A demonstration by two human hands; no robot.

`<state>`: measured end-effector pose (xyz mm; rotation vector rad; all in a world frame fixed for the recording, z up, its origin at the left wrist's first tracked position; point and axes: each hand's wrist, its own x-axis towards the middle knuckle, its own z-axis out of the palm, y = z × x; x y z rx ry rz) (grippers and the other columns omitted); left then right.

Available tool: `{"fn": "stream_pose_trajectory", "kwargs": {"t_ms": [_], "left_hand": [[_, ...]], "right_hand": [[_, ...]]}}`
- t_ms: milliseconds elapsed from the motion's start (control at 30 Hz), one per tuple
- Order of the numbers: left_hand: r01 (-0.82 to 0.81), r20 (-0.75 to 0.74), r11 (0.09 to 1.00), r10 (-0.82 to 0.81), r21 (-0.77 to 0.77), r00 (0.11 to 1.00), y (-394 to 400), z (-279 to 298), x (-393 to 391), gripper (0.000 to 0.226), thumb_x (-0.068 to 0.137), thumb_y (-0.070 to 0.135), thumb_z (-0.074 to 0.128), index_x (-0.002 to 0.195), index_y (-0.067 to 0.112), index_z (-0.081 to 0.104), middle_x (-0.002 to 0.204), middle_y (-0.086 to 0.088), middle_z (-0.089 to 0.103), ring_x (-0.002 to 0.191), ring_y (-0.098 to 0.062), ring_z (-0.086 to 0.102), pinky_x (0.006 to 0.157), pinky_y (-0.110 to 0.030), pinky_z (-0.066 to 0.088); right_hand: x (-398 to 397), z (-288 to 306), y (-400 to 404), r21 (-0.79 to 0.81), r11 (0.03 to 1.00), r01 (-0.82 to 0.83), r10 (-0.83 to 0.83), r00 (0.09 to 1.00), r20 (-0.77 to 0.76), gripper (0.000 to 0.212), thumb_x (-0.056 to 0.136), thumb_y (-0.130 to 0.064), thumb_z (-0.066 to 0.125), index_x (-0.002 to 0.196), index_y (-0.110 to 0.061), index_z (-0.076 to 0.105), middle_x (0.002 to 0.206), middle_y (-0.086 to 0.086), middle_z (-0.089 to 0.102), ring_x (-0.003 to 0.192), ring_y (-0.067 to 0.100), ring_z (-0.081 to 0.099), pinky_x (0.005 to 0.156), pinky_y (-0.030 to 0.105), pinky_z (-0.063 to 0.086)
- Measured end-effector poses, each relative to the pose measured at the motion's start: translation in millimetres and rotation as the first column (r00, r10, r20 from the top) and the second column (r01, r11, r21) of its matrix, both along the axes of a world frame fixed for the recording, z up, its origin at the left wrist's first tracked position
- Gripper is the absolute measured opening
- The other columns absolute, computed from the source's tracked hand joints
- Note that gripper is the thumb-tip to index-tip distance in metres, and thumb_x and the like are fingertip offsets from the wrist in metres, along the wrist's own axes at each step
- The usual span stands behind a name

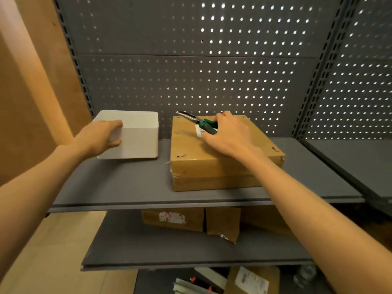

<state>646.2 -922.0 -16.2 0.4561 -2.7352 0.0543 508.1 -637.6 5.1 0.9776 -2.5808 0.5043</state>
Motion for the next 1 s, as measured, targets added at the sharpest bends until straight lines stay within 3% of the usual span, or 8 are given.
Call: {"fn": "stream_pose_trajectory", "kwargs": {"t_ms": [267, 433, 567, 667, 767, 900, 1000], "left_hand": [[-0.027, 0.053, 0.999, 0.025, 0.030, 0.998, -3.9, -13.6, 0.4, 0.019, 0.087, 0.018, 0.061, 0.091, 0.016, 0.043, 0.109, -0.020, 0.061, 0.095, -0.036, 0.054, 0.076, -0.041, 0.044], [-0.068, 0.138, 0.996, 0.076, -0.058, 0.988, -0.8, -10.0, 0.8, 0.019, 0.089, 0.021, 0.057, 0.091, 0.010, 0.042, 0.105, -0.019, 0.060, 0.091, -0.035, 0.054, 0.076, -0.042, 0.045], [-0.078, 0.153, 0.992, 0.093, -0.101, 0.984, 6.5, -7.0, -0.5, 0.030, 0.088, 0.023, 0.056, 0.113, 0.008, 0.047, 0.116, -0.017, 0.059, 0.101, -0.034, 0.055, 0.081, -0.041, 0.046], [-0.042, 0.049, 0.998, 0.044, -0.037, 0.998, 15.3, -3.2, -1.7, 0.044, 0.086, 0.019, 0.058, 0.126, 0.010, 0.044, 0.124, -0.015, 0.056, 0.110, -0.032, 0.052, 0.088, -0.042, 0.045], [0.024, -0.096, 1.000, -0.023, 0.004, 0.995, 32.1, 3.6, -4.5, 0.037, 0.087, 0.017, 0.056, 0.123, 0.010, 0.048, 0.121, -0.013, 0.057, 0.110, -0.029, 0.051, 0.092, -0.043, 0.044], [0.161, -0.308, 0.960, -0.086, 0.228, 0.948, 73.1, 8.6, -8.0, 0.028, 0.095, 0.018, 0.047, 0.121, 0.010, 0.052, 0.120, -0.009, 0.057, 0.106, -0.020, 0.054, 0.091, -0.032, 0.041], [0.244, -0.359, 0.879, -0.091, 0.409, 0.929, 99.7, 3.4, -10.2, 0.028, 0.097, 0.023, 0.044, 0.122, 0.013, 0.052, 0.119, -0.003, 0.056, 0.104, -0.012, 0.051, 0.085, -0.020, 0.038]], "right_hand": [[-1.7, 1.4, 1.3, 0.018, 0.999, 0.036, -0.036, 0.999, -0.007, 0.050, 0.086, -0.046, 0.051, 0.121, -0.011, 0.051, 0.118, 0.007, 0.051, 0.108, 0.026, 0.050, 0.075, 0.032, 0.037], [-3.1, -2.0, 2.9, 0.011, 0.999, 0.045, -0.045, 0.999, 0.002, 0.046, 0.086, -0.047, 0.050, 0.115, -0.011, 0.053, 0.113, 0.006, 0.052, 0.107, 0.026, 0.050, 0.074, 0.032, 0.035], [-4.6, -4.0, 4.5, 0.003, 0.999, 0.044, -0.044, 0.999, 0.010, 0.047, 0.085, -0.048, 0.051, 0.114, -0.011, 0.054, 0.112, 0.005, 0.052, 0.107, 0.025, 0.050, 0.074, 0.031, 0.035], [-5.3, -2.6, 7.1, 0.002, 1.000, 0.031, -0.031, 1.000, 0.007, 0.047, 0.085, -0.047, 0.052, 0.115, -0.012, 0.054, 0.112, 0.005, 0.052, 0.106, 0.025, 0.050, 0.073, 0.031, 0.035], [-4.0, 1.6, 12.5, 0.002, 1.000, 0.006, -0.006, 1.000, 0.012, 0.047, 0.085, -0.047, 0.052, 0.117, -0.013, 0.053, 0.112, 0.005, 0.051, 0.106, 0.025, 0.050, 0.074, 0.032, 0.037], [0.7, 9.5, 23.3, 0.024, 0.999, -0.049, 0.049, 0.999, 0.018, 0.047, 0.086, -0.049, 0.051, 0.118, -0.014, 0.053, 0.111, 0.005, 0.052, 0.101, 0.023, 0.049, 0.070, 0.030, 0.035], [6.6, 15.7, 30.9, 0.037, 0.994, -0.100, 0.099, 0.994, 0.035, 0.046, 0.088, -0.048, 0.051, 0.120, -0.014, 0.052, 0.111, 0.005, 0.051, 0.096, 0.020, 0.045, 0.070, 0.029, 0.033]]}}
